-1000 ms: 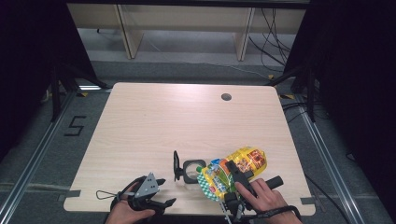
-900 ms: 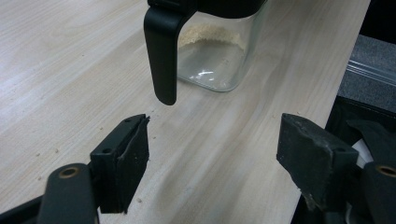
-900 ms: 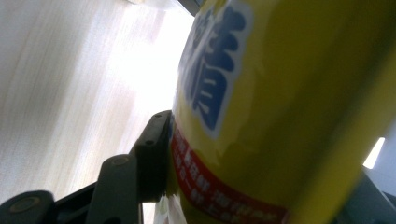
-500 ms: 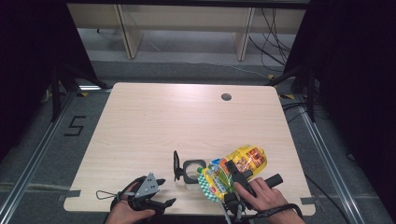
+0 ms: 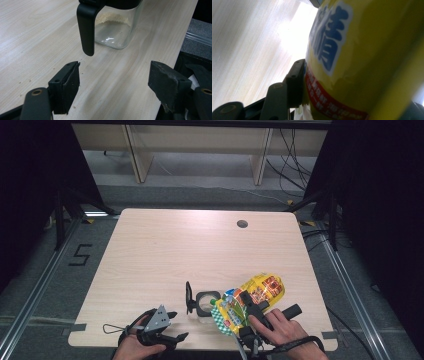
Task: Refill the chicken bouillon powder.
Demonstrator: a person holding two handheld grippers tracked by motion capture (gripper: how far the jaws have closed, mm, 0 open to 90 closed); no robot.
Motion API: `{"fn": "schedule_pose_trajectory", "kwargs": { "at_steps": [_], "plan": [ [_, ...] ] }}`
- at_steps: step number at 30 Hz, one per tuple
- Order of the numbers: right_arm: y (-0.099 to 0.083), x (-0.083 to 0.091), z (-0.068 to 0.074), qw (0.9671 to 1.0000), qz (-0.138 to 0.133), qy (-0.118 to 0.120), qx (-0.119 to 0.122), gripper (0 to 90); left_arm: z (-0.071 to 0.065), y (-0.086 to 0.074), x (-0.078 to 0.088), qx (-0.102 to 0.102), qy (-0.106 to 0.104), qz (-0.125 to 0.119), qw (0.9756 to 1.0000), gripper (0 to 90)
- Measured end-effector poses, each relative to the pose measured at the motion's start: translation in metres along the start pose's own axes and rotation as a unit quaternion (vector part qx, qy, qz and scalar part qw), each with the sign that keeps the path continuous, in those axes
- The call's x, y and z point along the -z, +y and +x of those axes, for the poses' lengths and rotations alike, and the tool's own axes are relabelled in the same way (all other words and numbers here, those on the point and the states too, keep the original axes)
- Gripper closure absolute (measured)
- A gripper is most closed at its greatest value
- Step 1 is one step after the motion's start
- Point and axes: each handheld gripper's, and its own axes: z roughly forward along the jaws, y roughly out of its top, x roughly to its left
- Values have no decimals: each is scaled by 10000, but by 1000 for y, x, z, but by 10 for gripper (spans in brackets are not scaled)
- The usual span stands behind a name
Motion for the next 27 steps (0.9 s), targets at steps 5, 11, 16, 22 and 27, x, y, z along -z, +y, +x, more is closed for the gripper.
{"fn": "schedule_pose_trajectory", "kwargs": {
  "at_steps": [5, 11, 16, 22, 27],
  "plan": [
    [-1, 4, -3, 9998, 51, 2, 215, 488, 0, 0, 0, 8, -3, 4, 10000, 248],
    [-2, 5, -3, 9999, 40, -66, 151, 489, 0, 0, 0, 6, -4, 3, 10000, 248],
    [-3, 5, -3, 9996, 107, -35, 275, 489, 0, 0, 0, 15, -2, -3, 10000, 248],
    [-2, 6, -3, 9994, 138, 96, 295, 488, 0, 0, 0, 0, -2, 3, 10000, 248],
    [-4, 6, -3, 9991, 169, 69, 386, 489, 0, 0, 0, -1, -2, -2, 10000, 248]
  ]
}}
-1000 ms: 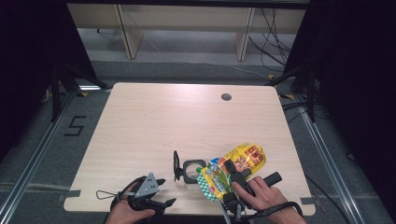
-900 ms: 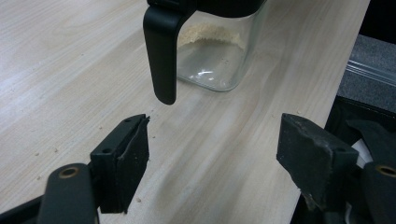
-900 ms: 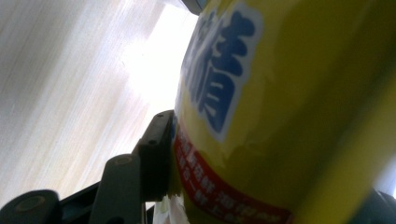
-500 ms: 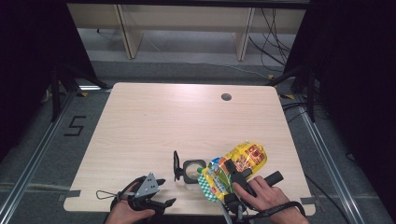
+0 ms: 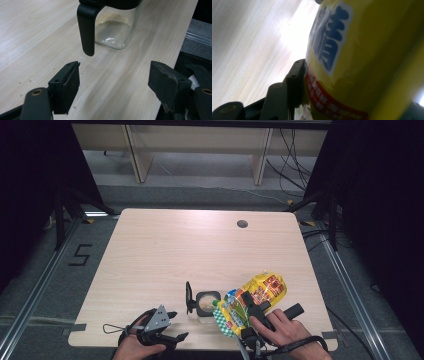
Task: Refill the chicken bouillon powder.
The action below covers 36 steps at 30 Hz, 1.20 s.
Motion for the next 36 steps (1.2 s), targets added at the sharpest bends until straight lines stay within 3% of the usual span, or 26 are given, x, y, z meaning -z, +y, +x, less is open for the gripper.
{"fn": "schedule_pose_trajectory", "kwargs": {
  "at_steps": [4, 8, 16, 18, 19, 21, 25, 31, 33, 34, 36],
  "plan": [
    [1, 1, -1, 10000, 53, 51, 30, 489, 0, 0, 0, -27, 20, -3, 10000, 248],
    [0, 0, -2, 9999, 61, -6, 82, 489, 1, 1, 1, -9, -102, 84, 9999, 248],
    [1, 1, -4, 9999, 81, 17, 143, 491, 1, 1, 2, -91, -12, 150, 9998, 248],
    [1, 1, -5, 9998, 105, 24, 162, 492, -1, 1, 1, 68, -114, 33, 9999, 248],
    [1, 0, -5, 9998, 99, 1, 195, 493, 0, 1, 0, -53, 19, 73, 10000, 248],
    [1, 1, -6, 9998, 85, 19, 205, 494, 0, 1, 1, 27, -92, 64, 9999, 248],
    [2, 1, -6, 9997, 95, -11, 245, 494, -1, 1, 0, 66, -85, -38, 9999, 248],
    [2, 1, -7, 9995, 108, -1, 293, 494, -1, 1, 1, 56, -92, 28, 9999, 248],
    [2, 1, -8, 9994, 116, -3, 317, 495, 1, 1, 2, -64, -42, 134, 9999, 248],
    [2, 1, -8, 9994, 106, -22, 334, 495, 0, 1, 1, 37, -84, 48, 9999, 248],
    [2, 1, -8, 9992, 124, -19, 367, 501, 0, 1, 1, 1, -89, 75, 9999, 248]
  ]
}}
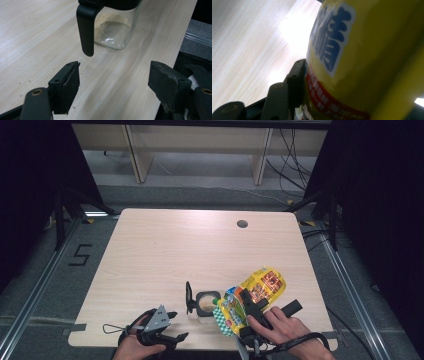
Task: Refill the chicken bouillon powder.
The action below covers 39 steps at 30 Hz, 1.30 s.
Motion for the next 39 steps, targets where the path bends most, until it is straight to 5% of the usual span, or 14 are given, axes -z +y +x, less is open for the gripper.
{"fn": "schedule_pose_trajectory", "kwargs": {
  "at_steps": [1, 6, 7, 24, 28, 30, 32, 33, 39],
  "plan": [
    [-1, -1, -2, 9998, -64, -35, 197, 502, 0, 0, 0, 6, -9, -31, 10000, 248],
    [-1, -2, -3, 9998, -77, 38, 200, 504, 1, 0, 0, -24, 14, 27, 10000, 248],
    [0, -1, -1, 10000, -5, 39, 45, 504, 0, -1, -1, -17, 77, -39, 10000, 248],
    [1, -3, -1, 9999, -3, 30, 158, 504, 2, 0, 1, -87, 50, 55, 9999, 248],
    [1, -3, -1, 9998, 14, 103, 177, 504, 0, 0, 0, 52, -35, -54, 10000, 248],
    [2, -3, -1, 9998, 32, 60, 207, 505, 2, 0, 0, -77, 24, 59, 10000, 248],
    [2, -3, 0, 9997, 26, 59, 224, 505, 0, 0, 0, 50, -33, -54, 10000, 248],
    [2, -3, -1, 9997, 19, 52, 234, 505, 2, 0, 1, -95, 38, 65, 9999, 248],
    [3, -3, -2, 9995, 15, 37, 302, 505, 0, 0, 0, 39, 9, -84, 10000, 248]
  ]
}}
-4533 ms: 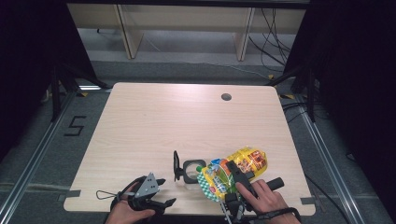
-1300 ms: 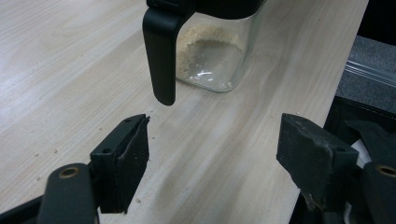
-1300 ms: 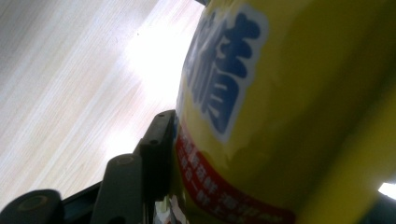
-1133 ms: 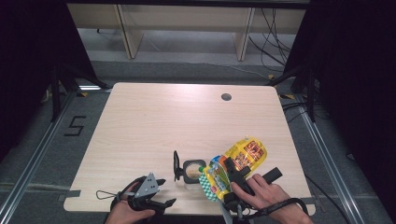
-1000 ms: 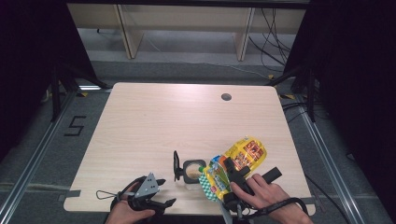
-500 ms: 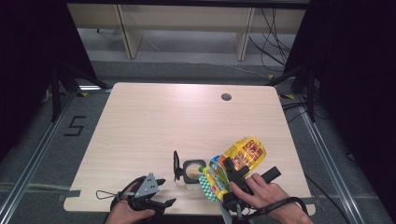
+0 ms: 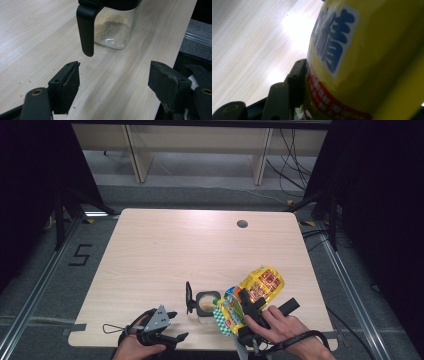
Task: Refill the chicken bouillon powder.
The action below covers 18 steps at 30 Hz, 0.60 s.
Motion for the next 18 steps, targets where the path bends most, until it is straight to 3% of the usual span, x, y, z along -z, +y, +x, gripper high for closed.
{"fn": "schedule_pose_trajectory", "kwargs": {
  "at_steps": [7, 8, 9, 18],
  "plan": [
    [0, 0, -1, 10000, -10, -11, 28, 505, -1, -1, -1, 26, 31, -68, 10000, 248],
    [0, 0, -1, 10000, -8, -2, 28, 506, 1, 0, 0, -71, 90, 17, 9999, 248],
    [0, 0, -3, 9999, -1, 13, 156, 509, 1, 0, 0, -63, 95, -5, 9999, 248],
    [0, 0, -3, 9998, -30, 45, 202, 512, 0, 0, 0, -19, 51, -43, 10000, 248]
  ]
}}
